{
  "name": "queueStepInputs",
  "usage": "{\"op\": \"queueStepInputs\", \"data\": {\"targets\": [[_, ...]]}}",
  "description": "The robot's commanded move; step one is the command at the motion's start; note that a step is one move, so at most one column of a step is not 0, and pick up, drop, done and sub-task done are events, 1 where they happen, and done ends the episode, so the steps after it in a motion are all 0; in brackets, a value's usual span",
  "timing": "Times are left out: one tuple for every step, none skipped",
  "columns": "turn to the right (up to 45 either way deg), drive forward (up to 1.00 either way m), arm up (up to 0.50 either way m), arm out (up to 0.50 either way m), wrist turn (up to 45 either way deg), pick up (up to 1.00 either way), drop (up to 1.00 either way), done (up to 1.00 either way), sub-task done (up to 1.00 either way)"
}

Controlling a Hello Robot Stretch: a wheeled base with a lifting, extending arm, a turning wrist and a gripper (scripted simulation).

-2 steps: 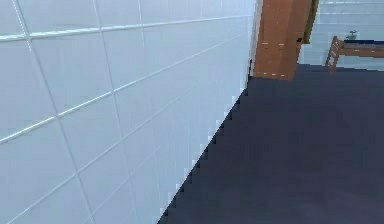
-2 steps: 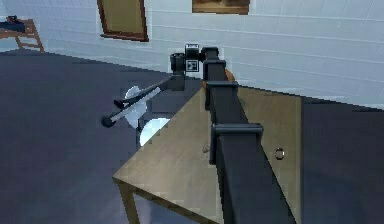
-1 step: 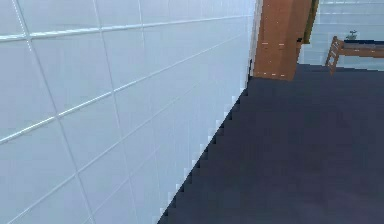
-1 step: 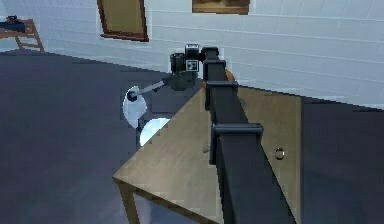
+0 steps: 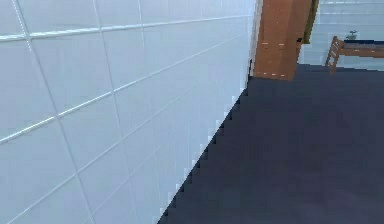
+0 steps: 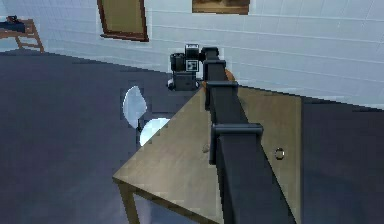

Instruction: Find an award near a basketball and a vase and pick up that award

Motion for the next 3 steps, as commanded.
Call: {"op": "queueStepInputs", "data": {"targets": [[0.0,0.00,0.00,0.00,36.0,0.00,0.00,0.00,0.00],[0.0,0.00,-0.26,0.00,0.0,0.00,0.00,0.00,0.00],[0.0,0.00,0.00,0.00,0.0,1.00,0.00,0.00,0.00]]}}
